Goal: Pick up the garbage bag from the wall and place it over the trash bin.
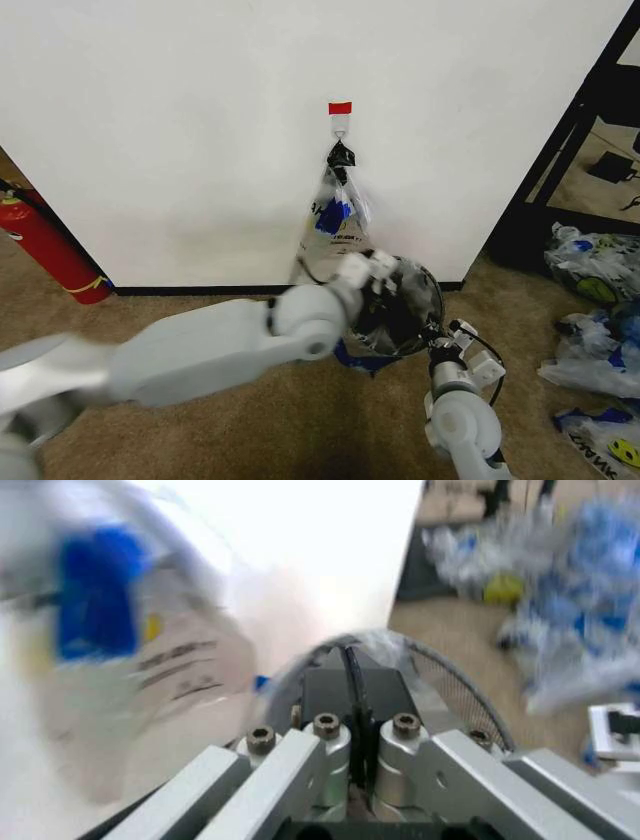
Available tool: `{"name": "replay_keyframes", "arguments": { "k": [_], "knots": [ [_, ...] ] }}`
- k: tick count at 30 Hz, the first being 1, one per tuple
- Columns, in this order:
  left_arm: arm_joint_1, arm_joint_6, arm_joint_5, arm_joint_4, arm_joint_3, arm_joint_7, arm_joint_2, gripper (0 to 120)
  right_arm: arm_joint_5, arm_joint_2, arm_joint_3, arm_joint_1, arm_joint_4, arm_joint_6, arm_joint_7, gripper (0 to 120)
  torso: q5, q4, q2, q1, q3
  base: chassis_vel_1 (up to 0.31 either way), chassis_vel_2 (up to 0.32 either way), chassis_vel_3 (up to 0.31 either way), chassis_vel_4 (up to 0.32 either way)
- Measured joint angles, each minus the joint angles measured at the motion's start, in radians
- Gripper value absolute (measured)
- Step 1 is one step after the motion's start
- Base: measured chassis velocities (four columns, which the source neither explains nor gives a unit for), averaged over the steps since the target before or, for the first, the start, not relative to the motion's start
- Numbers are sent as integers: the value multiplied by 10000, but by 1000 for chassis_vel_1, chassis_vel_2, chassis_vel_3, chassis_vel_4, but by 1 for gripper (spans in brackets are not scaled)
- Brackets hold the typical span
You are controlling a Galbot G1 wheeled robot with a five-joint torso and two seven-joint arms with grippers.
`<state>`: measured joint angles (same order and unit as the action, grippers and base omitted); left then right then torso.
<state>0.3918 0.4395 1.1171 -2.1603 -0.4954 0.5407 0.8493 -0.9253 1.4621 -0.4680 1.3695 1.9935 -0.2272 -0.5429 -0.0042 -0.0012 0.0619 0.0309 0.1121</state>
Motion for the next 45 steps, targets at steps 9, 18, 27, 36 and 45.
{"name": "replay_keyframes", "arguments": {
  "k": [9,18,27,36,45],
  "knots": [
    [6481,-2489,-2537,-710,5325,-1579,-415,0,-520,-391,427,-472,-217,-820,-269,0,0,-9,1,-1,-1,0,0,0,0],
    [11872,-5032,-4190,-252,9508,-2616,1664,13,-1119,-718,1474,-1604,-1200,-1981,-224,0,-3,1,0,-1,0,0,0,0,0],
    [14066,-5955,-4618,-612,11834,-2335,3403,46,-1596,-447,1962,-2201,-1531,-2804,-1442,0,5,-6,1,-1,0,0,0,0,0],
    [14389,-6682,-5301,-483,11701,-2382,4288,73,-1633,-407,2090,-2251,-1461,-3083,-1934,0,4,-2,1,0,0,0,0,0,0],
    [14428,-6993,-5746,-720,11318,-2549,3971,100,-1533,-743,1974,-1880,-731,-3212,-1757,23,3,-4,1,0,1,0,0,0,0]
  ]
}}
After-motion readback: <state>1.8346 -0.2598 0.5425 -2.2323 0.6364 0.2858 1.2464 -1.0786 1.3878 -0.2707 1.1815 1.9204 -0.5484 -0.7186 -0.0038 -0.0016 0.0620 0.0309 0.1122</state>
